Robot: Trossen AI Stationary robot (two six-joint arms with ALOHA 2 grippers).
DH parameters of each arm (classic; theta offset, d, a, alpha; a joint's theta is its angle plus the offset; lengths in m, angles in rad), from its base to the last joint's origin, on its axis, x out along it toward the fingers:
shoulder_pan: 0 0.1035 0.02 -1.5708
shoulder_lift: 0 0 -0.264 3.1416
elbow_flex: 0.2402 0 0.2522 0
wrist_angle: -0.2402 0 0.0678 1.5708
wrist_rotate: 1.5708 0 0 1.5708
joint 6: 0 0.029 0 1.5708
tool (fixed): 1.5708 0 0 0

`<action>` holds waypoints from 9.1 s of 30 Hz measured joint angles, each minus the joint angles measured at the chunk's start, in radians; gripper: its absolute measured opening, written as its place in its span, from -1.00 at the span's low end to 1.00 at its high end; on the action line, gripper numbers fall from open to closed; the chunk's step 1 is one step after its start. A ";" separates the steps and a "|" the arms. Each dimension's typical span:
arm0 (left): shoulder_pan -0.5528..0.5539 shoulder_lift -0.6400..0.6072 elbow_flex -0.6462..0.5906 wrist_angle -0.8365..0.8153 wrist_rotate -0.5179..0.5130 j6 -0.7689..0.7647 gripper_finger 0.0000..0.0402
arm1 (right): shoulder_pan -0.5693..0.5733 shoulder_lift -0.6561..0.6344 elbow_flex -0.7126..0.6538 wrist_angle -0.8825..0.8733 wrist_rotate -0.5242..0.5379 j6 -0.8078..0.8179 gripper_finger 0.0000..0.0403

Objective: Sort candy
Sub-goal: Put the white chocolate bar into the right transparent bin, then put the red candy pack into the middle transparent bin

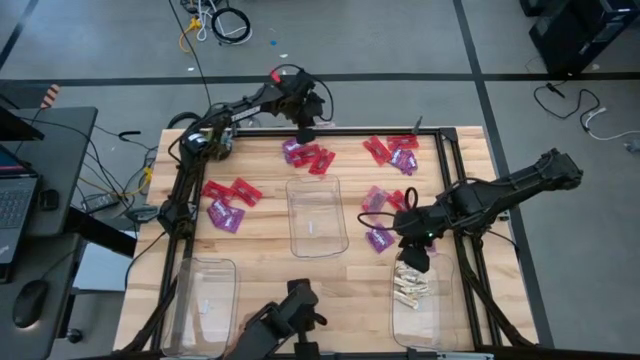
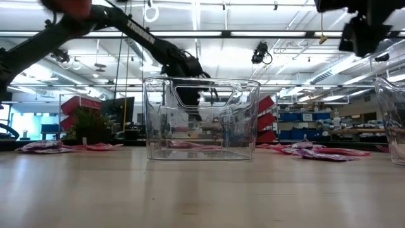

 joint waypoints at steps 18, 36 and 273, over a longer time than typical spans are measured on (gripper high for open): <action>-0.003 -0.179 0.000 -0.022 0.563 0.045 -1.00 | -0.260 0.000 0.067 0.199 0.556 -0.448 0.15; -0.114 -0.186 0.000 -0.010 0.840 0.069 -1.00 | -0.464 0.076 0.067 0.499 0.636 -1.318 -0.02; -0.139 -0.924 -1.267 0.977 0.297 -0.472 -1.00 | -0.578 0.509 0.056 0.143 0.101 -0.610 0.09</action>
